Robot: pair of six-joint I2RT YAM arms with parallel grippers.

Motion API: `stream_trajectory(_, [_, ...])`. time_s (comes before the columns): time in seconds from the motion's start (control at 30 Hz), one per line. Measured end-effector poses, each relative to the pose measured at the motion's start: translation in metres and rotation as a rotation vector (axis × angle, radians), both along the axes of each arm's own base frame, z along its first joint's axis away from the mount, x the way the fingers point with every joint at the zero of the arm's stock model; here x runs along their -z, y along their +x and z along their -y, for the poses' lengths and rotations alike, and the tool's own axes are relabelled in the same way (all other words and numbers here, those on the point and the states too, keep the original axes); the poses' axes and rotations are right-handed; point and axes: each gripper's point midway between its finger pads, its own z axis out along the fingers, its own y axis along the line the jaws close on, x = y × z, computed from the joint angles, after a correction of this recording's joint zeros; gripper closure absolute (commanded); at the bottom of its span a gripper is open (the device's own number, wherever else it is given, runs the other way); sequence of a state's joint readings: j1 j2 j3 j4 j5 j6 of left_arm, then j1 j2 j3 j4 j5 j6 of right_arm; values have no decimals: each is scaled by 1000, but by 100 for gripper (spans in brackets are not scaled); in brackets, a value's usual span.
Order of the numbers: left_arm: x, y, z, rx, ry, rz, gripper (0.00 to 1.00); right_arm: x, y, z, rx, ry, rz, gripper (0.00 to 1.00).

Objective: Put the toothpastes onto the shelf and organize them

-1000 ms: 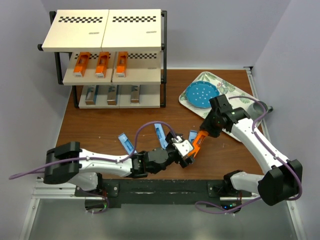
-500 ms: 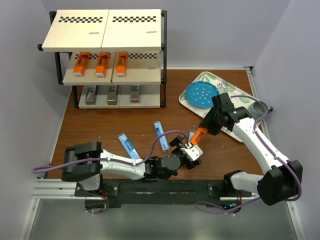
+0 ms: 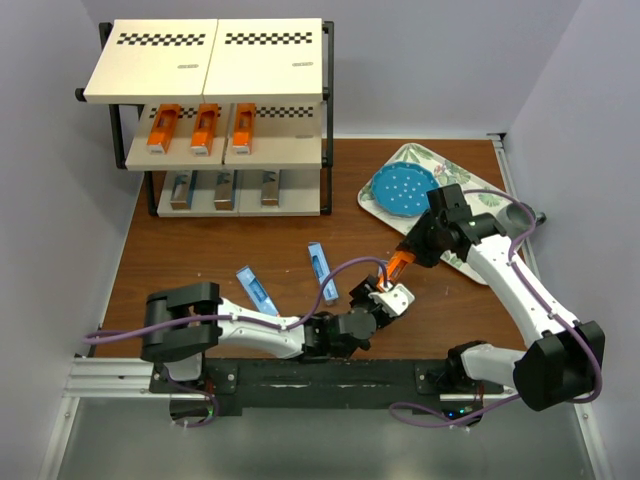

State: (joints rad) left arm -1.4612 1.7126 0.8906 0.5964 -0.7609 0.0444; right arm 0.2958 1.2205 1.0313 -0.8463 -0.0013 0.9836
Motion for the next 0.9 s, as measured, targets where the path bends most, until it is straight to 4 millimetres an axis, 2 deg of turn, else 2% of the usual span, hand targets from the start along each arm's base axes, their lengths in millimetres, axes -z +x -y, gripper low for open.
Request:
stream_trajectory(0.13, [0, 3, -2, -21, 9, 2, 65, 2, -1, 1, 2, 0, -7, 76])
stream_trajectory(0.2, [1, 4, -3, -29, 11, 3, 75, 2, -1, 1, 7, 1, -8, 71])
stream_trajectory(0.23, [0, 4, -3, -30, 11, 3, 78, 2, -1, 1, 8, 2, -8, 69])
stream_trajectory(0.27, [0, 4, -3, -30, 10, 3, 84, 1, -1, 1, 7, 4, -6, 59])
stream_trajectory(0.3, [0, 4, -3, -31, 7, 1, 85, 0, -2, 1, 7, 5, -4, 53])
stream_trajectory(0.33, [-1, 4, -3, -31, 5, 1, 86, 0, -2, 1, 7, 6, -2, 40])
stream_trajectory(0.43, [-2, 3, -3, -31, -8, -10, 87, -6, -1, -1, -8, 22, 20, 22])
stream_trajectory(0.53, [-5, 1, -4, -27, -19, -24, 89, -16, -1, -4, -32, 41, 64, 10])
stream_trajectory(0.67, [-13, 2, -12, -32, -57, -56, 89, -38, 3, -3, -67, 35, 151, 2])
stream_trajectory(0.77, [-20, 8, -25, -54, -88, -89, 89, -58, 9, 2, -84, 7, 242, 2])
stream_trajectory(0.9, [-35, 26, -51, -119, -151, -136, 89, -89, 12, 19, -89, -78, 376, 2])
